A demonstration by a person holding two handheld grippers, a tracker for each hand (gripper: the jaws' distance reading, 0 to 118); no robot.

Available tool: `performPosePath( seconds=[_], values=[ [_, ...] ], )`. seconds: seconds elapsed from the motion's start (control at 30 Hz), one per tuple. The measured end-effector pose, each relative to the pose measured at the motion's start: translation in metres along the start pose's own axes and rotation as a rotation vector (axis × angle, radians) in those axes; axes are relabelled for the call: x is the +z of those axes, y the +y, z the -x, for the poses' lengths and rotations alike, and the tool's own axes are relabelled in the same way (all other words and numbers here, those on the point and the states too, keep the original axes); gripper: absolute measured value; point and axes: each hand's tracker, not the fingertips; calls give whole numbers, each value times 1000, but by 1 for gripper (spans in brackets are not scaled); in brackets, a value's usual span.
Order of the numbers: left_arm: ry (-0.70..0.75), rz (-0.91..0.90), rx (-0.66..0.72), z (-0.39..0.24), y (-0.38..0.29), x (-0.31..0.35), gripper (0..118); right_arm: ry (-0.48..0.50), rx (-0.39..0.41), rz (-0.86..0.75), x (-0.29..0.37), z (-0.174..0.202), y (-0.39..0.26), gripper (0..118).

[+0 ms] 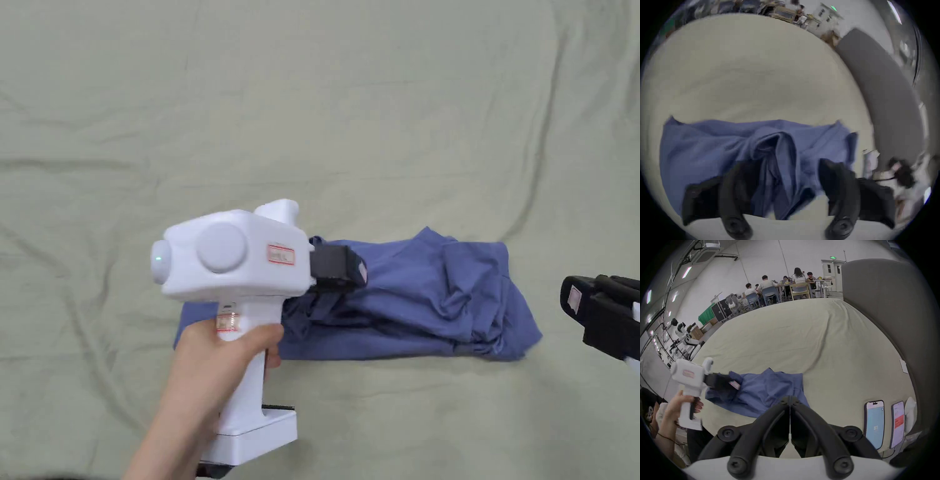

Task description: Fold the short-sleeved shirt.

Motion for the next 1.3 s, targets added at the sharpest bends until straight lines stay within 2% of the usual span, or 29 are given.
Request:
performPosePath(
  seconds=[0.07,0.13,0.27,0.3,0.33,0.37,0.57,0.63,0.67,0.7,0.73,0.77,0.8,0.87,0.97,1.13,1.17,1.2,1.23,1.27,1.3],
  values=[
    [0,-47,47,3,2,38,96,-4,1,3,0,-2,-1,4],
    [45,-174,-29,-5,-2,94,96,3,-10,-4,1,-3,-1,4],
    [294,-341,-129,2,-5,146,95,22,-22,-8,-2,1,-1,4],
    [327,-324,-206,3,-5,140,89,23,-17,-3,-4,3,-1,4],
    [371,-277,-244,0,-3,130,57,24,-11,2,-5,4,-1,4],
    [412,-240,-245,-3,-6,113,0,23,-5,6,-5,6,-2,4],
    [294,32,-375,-35,-18,-15,0,5,1,34,-10,4,-3,4],
    [321,97,-428,-47,-30,-58,0,-14,6,49,-11,1,-4,4],
    [377,51,-472,-56,-33,-67,0,-23,9,54,-11,1,-4,4],
    [439,11,-494,-71,-34,-62,0,-29,10,57,-10,0,-5,4],
    [429,6,-503,-81,-33,-58,0,-29,8,58,-10,-2,-6,4],
    [324,2,-504,-93,-36,-53,0,-25,4,58,-11,-3,-6,4],
    [162,31,-458,-100,-35,-50,0,-13,-4,58,-12,-4,-6,4],
    [55,88,-434,-117,-38,-53,0,3,-12,61,-14,-4,-4,4],
    [92,27,-509,-128,-37,-26,0,1,4,41,-6,0,0,4],
    [209,-117,-503,-105,-21,54,0,-1,16,11,4,5,8,4],
    [259,-147,-484,-90,-16,73,12,-3,18,8,6,6,8,4],
    [310,-178,-457,-70,-12,90,39,-1,18,6,7,6,8,4],
    [360,-193,-420,-51,-9,101,39,2,18,5,8,7,8,4],
    [422,-211,-375,-26,-6,108,53,6,17,4,9,9,6,4],
    [482,-201,-308,3,0,109,81,12,17,6,10,11,5,4]
  ],
)
